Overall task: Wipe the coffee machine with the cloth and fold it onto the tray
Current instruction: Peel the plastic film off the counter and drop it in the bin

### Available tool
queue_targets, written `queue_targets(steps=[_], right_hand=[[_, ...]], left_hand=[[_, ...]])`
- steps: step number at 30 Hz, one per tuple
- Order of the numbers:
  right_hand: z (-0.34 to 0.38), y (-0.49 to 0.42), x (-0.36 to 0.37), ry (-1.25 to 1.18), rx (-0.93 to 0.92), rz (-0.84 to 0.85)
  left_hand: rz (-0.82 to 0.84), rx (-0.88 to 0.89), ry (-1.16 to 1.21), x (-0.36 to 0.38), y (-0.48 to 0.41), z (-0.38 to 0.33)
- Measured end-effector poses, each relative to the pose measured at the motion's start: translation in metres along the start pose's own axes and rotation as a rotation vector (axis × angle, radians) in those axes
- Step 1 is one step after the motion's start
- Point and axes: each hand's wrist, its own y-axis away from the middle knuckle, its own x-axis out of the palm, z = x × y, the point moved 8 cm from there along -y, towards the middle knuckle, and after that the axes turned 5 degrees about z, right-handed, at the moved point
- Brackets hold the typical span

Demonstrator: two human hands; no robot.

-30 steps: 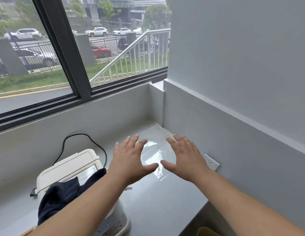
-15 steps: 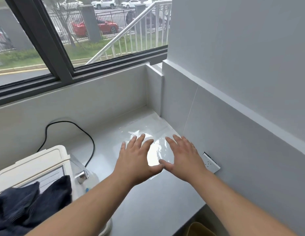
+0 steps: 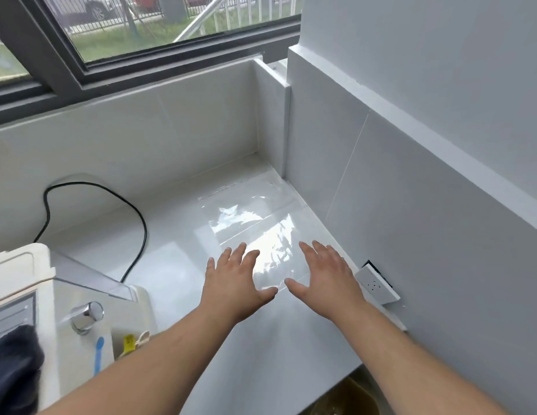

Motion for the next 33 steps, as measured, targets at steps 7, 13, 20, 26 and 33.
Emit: queue_targets(steps=[7,13,20,26,33], right_hand=[[-0.009,-0.02,0.018,-0.007,-0.038,0.05],[-0.007,-0.036,0.023,-0.003,-0.078,0.033],[-0.013,-0.022,0.041,0.01,-0.092,0.076],[-0.014,-0.01,0.037,0.078,-0.114,0.079],[0.002,0.002,0.003,0.193,-0.143,0.001]], left_hand=[[0.062,-0.06,-0.008,0.033,-0.024,0.011],[0.005,-0.031,-0.028,0.043,-0.032,0.012],[-0.07,-0.031,-0.059,0.046,-0.033,0.01],[-0.178,0.005,-0.037,0.031,-0.022,-0.002],[-0.275,0.023,0.06,-0.013,0.01,-0.009]])
